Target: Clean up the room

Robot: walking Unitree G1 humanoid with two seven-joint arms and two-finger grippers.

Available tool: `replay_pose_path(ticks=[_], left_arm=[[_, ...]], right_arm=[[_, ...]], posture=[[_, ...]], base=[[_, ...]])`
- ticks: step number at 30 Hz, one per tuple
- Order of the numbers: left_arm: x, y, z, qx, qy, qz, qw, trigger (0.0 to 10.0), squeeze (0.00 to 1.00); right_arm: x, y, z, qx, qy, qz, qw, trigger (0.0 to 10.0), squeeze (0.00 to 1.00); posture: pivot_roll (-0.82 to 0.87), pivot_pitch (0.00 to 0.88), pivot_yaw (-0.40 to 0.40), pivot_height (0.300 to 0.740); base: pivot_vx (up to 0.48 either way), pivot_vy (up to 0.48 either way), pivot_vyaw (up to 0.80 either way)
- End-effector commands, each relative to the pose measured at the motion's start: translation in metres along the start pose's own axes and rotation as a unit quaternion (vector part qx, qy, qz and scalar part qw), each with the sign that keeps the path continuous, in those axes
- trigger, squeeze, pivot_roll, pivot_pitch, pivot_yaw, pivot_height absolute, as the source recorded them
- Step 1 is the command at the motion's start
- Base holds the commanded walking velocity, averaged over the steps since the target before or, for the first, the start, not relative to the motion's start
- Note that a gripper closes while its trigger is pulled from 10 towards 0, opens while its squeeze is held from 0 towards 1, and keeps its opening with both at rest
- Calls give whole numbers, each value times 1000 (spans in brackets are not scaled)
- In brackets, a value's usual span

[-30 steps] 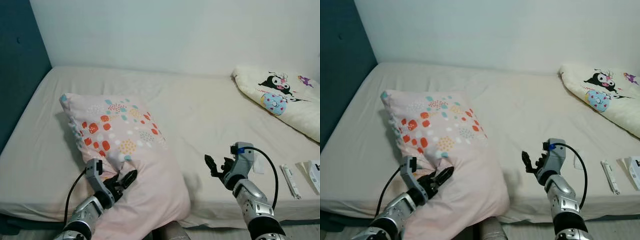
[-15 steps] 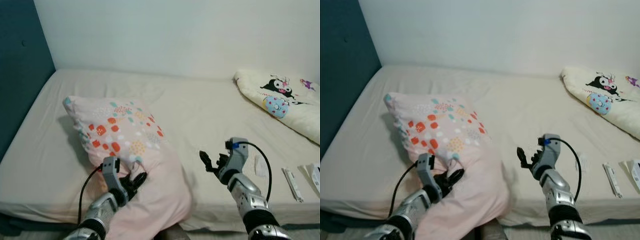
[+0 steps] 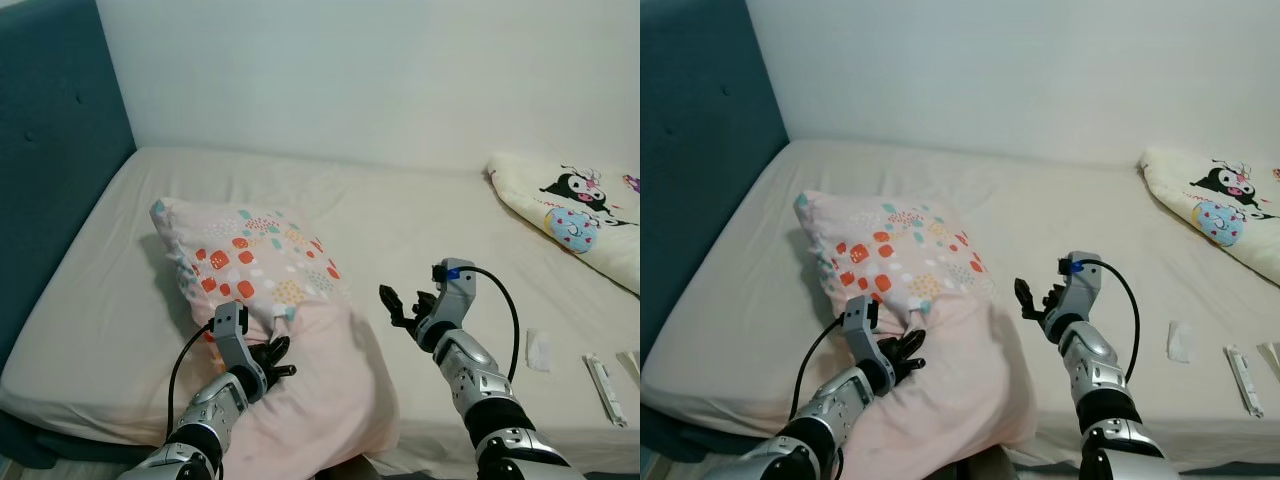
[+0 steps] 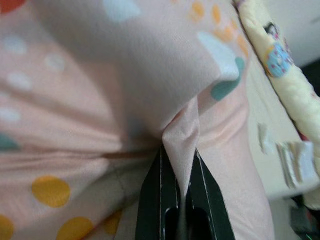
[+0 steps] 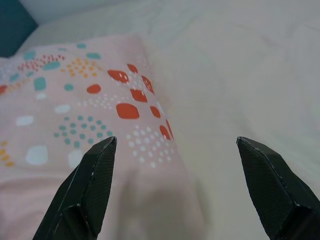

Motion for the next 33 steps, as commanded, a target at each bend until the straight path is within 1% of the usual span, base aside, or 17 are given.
replay_pose_path(ticks=[1, 2, 3, 4, 6, 9, 11, 12, 13, 14, 15, 18, 20, 22, 24, 30, 33], left_arm=[[-3, 7, 32, 44, 21, 17, 999, 0, 0], [-3, 7, 32, 44, 21, 17, 999, 0, 0], [-9, 8, 51, 67, 41, 37, 996, 0, 0], [-9, 8, 51, 67, 41, 37, 996, 0, 0], [-14, 9, 63, 81, 54, 49, 994, 0, 0], [-30, 4, 136, 167, 121, 107, 973, 0, 0], [-33, -1, 166, 200, 163, 127, 958, 0, 0], [-33, -1, 166, 200, 163, 127, 958, 0, 0], [-34, -3, 176, 207, 183, 136, 951, 1686, 0], [-34, -3, 176, 207, 183, 136, 951, 1686, 0], [-34, -5, 185, 214, 201, 141, 945, 10000, 0], [-36, -9, 195, 223, 228, 151, 936, 10000, 0], [-36, -10, 192, 216, 245, 150, 933, 10000, 0], [-37, -10, 183, 207, 244, 145, 936, 10000, 0], [-37, -10, 183, 207, 244, 145, 936, 10000, 0], [-39, -12, 155, 186, 225, 145, 945, 10000, 0], [-38, -12, 150, 184, 228, 146, 945, 10000, 0]], right_arm=[[-4, 3, 3, 9, 14, 2, 1000, 10000, 0], [-4, 3, 3, 9, 14, 2, 1000, 10000, 0], [-7, 4, 5, 14, 20, 5, 1000, 10000, 0], [-7, 4, 5, 14, 20, 5, 1000, 10000, 0], [-9, 5, 6, 17, 24, 7, 1000, 10000, 0], [-19, 7, 16, 43, 52, 38, 997, 10000, 0], [-24, 8, 19, 50, 60, 51, 996, 10000, 0], [-24, 8, 19, 50, 60, 51, 996, 10000, 0], [-26, 9, 20, 52, 61, 53, 995, 10000, 0], [-26, 9, 20, 52, 61, 53, 995, 10000, 0], [-28, 9, 21, 55, 63, 57, 995, 10000, 0], [-32, 10, 23, 61, 68, 64, 994, 10000, 0], [-35, 10, 24, 64, 72, 71, 993, 10000, 0], [-37, 11, 25, 67, 75, 75, 992, 10000, 0], [-37, 11, 25, 67, 75, 75, 992, 10000, 0], [-46, 13, 34, 79, 76, 94, 990, 10000, 0], [-49, 13, 36, 81, 74, 101, 989, 10000, 0]], posture=[[-209, 0, -62, 646], [-209, 0, -62, 646], [-207, 0, -58, 646], [-207, 0, -58, 646], [-203, 0, -53, 646], [-188, 0, -38, 656], [-183, 0, -34, 666], [-183, 0, -34, 666], [-183, 0, -32, 671], [-183, 0, -32, 671], [-183, 0, -28, 676], [-180, 0, -23, 686], [-178, 0, -22, 696], [-175, 0, -20, 706], [-175, 0, -20, 706], [-164, 0, -21, 731], [-160, 0, -23, 740]], base=[[0, 0, 0], [0, 0, 0], [0, 0, 0], [0, 0, 0], [0, 0, 0], [0, 0, 0], [0, 0, 0], [0, 0, 0], [0, 0, 0], [0, 0, 0], [0, 0, 0], [0, 0, 0], [0, 0, 0], [0, 0, 0], [0, 0, 0], [0, 0, 0], [0, 0, 0]])
Point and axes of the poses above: a point about 5 cm out from each wrist's last joint towards the gripper, its own y axis pointing out of the wrist towards the gripper, its own z axis along the axis of the wrist's last joint, x = y × z, the point moved 5 cm from there along y, pointing out of the wrist towards the gripper, and after that the axes turned 7 degrees about y, right-handed, at the moved point
